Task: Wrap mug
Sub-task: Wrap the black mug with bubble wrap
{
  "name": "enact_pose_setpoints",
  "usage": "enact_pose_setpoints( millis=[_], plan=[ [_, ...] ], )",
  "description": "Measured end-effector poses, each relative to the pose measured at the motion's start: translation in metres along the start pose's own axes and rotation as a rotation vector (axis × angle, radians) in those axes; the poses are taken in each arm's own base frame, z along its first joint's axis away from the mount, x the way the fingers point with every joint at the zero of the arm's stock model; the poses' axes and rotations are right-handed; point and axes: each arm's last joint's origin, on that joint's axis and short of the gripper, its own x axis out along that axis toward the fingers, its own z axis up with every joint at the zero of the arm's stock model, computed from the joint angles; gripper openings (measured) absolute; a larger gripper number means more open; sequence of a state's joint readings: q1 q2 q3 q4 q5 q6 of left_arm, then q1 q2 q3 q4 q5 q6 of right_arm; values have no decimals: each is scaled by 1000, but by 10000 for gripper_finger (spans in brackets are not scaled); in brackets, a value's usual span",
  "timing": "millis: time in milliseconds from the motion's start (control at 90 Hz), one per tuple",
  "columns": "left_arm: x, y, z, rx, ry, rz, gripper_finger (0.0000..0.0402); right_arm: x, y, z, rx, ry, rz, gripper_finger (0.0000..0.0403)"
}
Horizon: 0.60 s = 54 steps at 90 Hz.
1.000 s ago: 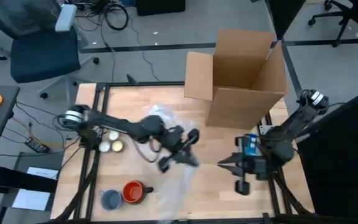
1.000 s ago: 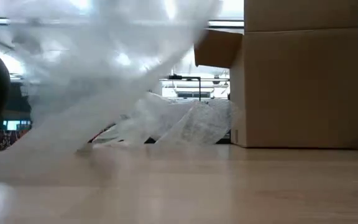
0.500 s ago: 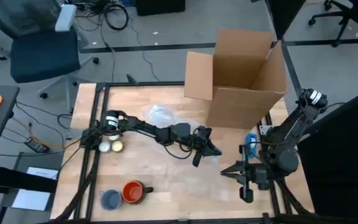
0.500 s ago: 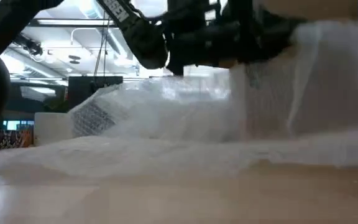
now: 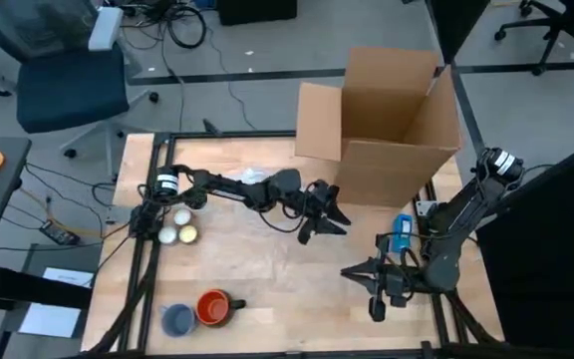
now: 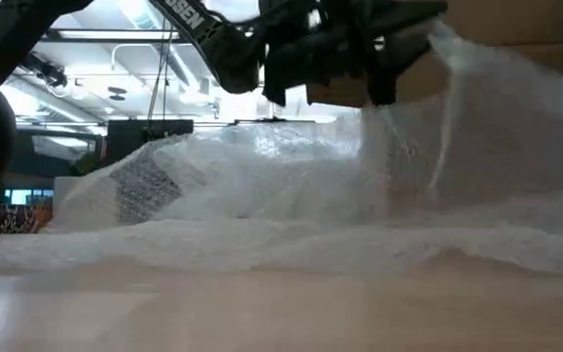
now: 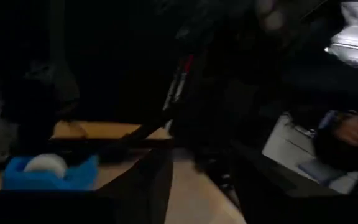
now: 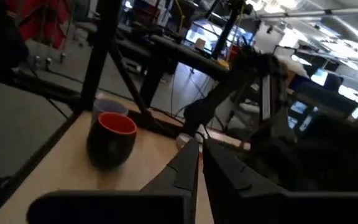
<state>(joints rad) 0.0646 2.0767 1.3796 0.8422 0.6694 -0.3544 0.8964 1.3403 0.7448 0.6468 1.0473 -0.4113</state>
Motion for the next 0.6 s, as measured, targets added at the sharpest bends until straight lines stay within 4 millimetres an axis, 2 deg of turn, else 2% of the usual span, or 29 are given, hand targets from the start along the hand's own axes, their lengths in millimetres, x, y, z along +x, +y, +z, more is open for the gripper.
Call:
enact_pose_setpoints(
  millis=[222, 322, 478, 600],
  plan=[
    [8, -10, -7, -48, 33, -17, 144, 8, -1, -13, 30, 78, -8, 0],
    [8, -19, 2, -52, 34, -89, 142, 10, -2, -21, 38, 123, -10, 0],
    [6, -54, 37, -2, 43, -165, 141, 12, 0, -30, 57, 173, 56, 0],
    [3, -88, 51, 36, 154, -117, 141, 13, 1, -35, 93, 203, 121, 0]
  ],
)
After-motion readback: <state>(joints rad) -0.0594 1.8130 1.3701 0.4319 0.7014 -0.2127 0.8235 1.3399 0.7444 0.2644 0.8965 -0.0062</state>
